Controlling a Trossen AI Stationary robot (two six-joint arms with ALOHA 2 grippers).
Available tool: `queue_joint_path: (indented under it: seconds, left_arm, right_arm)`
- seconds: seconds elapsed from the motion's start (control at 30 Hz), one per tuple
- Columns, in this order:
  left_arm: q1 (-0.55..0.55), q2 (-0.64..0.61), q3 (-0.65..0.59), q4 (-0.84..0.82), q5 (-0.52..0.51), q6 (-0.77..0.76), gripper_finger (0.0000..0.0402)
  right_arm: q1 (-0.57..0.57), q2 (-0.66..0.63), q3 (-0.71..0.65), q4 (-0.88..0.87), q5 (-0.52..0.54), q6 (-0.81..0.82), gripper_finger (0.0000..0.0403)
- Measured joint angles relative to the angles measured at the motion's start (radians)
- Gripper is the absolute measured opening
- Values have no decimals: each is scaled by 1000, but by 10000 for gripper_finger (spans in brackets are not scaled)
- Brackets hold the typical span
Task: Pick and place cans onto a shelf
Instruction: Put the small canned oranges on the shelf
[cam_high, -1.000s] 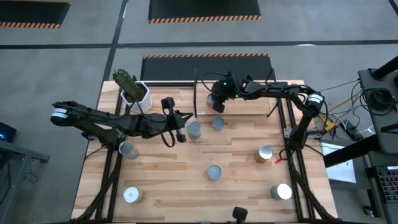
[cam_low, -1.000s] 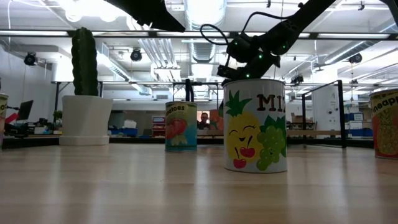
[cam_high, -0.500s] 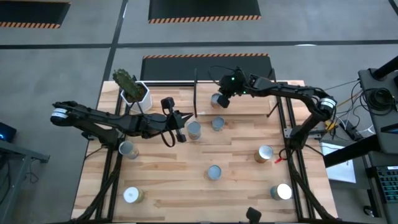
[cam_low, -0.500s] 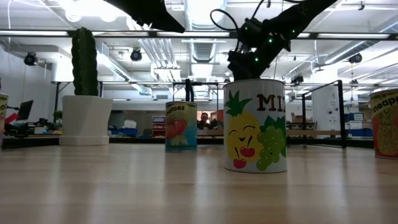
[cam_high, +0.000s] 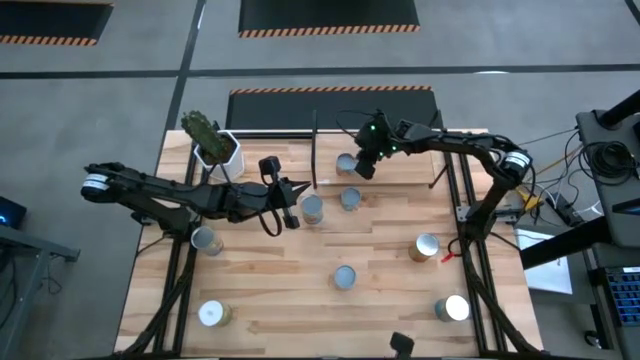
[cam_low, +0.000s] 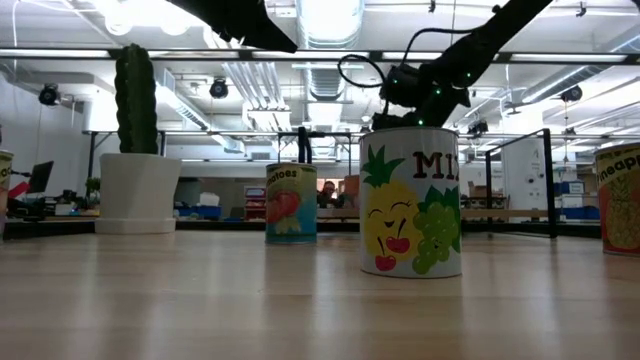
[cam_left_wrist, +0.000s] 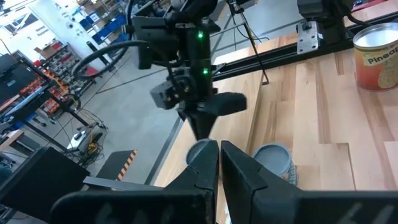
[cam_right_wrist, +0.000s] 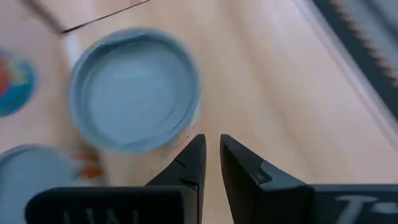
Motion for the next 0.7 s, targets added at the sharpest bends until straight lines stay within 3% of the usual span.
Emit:
queue_joint_path:
  seconds: [0.17, 0.43, 0.7]
  left_arm:
    - [0, 0, 0, 0, 1, -3, 0]
    - [0, 0, 0, 1, 2, -10, 0]
    - [0, 0, 0, 1, 2, -11, 0]
  right_arm:
    - [25, -27, 3, -17, -156, 14, 38]
    - [47, -48, 38, -8, -152, -4, 38]
    - [69, -22, 45, 154, -148, -27, 38]
